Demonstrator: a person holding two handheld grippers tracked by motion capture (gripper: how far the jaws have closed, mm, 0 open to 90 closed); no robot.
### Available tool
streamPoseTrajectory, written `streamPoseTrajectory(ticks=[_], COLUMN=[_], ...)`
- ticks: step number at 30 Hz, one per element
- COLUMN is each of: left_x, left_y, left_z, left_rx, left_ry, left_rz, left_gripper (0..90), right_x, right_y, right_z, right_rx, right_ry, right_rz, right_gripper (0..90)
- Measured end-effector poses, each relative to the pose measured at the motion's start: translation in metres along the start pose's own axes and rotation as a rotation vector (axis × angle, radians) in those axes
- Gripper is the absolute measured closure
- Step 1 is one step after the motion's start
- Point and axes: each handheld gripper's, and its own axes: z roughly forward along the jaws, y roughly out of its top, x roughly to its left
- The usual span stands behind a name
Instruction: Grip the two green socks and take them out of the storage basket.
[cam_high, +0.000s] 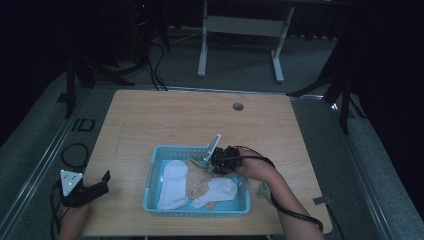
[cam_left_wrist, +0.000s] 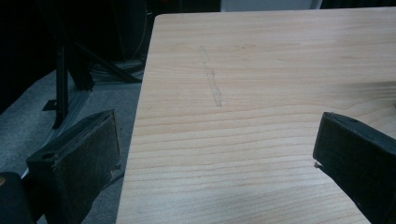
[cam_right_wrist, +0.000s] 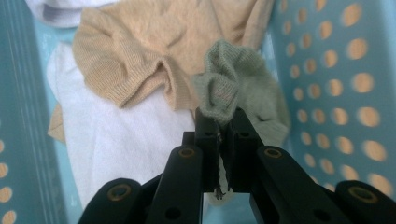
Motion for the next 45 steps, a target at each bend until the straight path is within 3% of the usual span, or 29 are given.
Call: streamPoseTrajectory(ticks=[16,20,27,38,45], left_x=[0.000,0.000,0.000,0.000,0.000], left_y=[0.000,0.000,0.000,0.000,0.000], left_z=[0.000,0.000,0.000,0.001,0.000], left_rx=[0.001,0.001,0.001,0.005,0.003], left_ry=[0.001,0.001,0.004,0.005,0.005], left_rz=[0.000,0.000,0.002,-0.001,-0.001], left_gripper=[0.3,0.4,0.4,0.3,0.3], right_x=[0.014,0.017,0.017,0.012,0.006], right_y=[0.006,0.005,0.000,-0.016,-0.032], right_z=[-0.064,-0.076,-0.097,-0.129,-0.150], right_rx=[-0.148,-0.171,-0.197,-0.219,-0.239], right_ry=[-0.025,-0.021,-0.056,-0.111,-0.153], right_rz=[-0.054,-0.070,-0.076,-0.046,-0.001], right_gripper=[85.1,85.1,85.1,85.1,85.1])
